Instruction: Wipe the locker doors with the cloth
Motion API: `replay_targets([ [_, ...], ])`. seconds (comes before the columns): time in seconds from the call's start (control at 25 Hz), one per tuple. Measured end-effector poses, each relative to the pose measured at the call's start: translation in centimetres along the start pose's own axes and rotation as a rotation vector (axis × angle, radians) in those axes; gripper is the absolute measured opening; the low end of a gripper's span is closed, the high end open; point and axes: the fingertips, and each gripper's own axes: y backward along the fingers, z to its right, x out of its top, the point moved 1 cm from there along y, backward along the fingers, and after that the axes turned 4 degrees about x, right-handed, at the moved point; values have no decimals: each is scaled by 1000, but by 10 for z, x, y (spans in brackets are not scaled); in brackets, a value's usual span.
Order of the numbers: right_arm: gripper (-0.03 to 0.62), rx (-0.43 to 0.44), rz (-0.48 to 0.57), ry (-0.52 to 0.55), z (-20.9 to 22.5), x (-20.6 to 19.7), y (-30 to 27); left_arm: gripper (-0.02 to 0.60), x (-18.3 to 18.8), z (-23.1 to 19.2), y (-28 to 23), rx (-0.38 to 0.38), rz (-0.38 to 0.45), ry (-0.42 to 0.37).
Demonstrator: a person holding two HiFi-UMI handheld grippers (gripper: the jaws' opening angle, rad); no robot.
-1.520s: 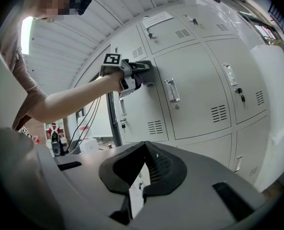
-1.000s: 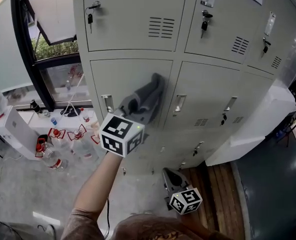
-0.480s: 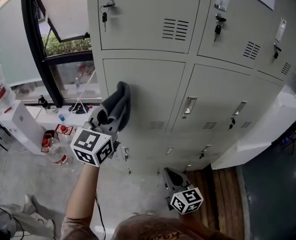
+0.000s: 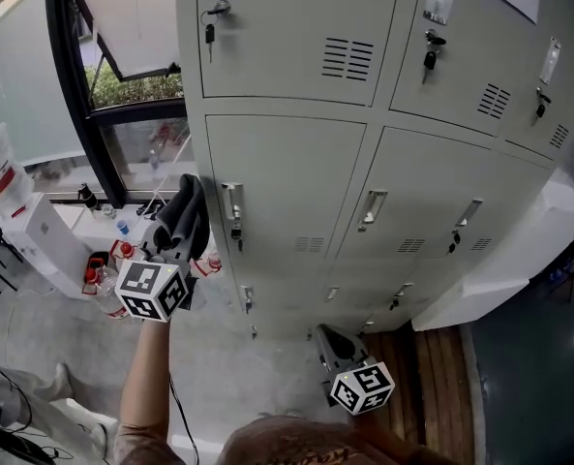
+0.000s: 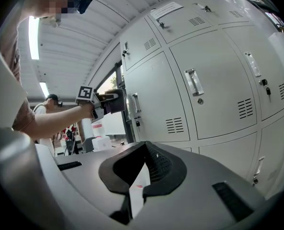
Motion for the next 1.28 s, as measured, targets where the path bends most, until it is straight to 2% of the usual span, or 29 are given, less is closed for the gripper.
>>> replay_targets([
  [0.56,-2,-30,1,-5,8,1,3,41,-29,4,-38,-31,-30,5],
  [1.28,-2,-50,-1,-11,14,1,4,41,-31,22,-58,-98,-7,30],
])
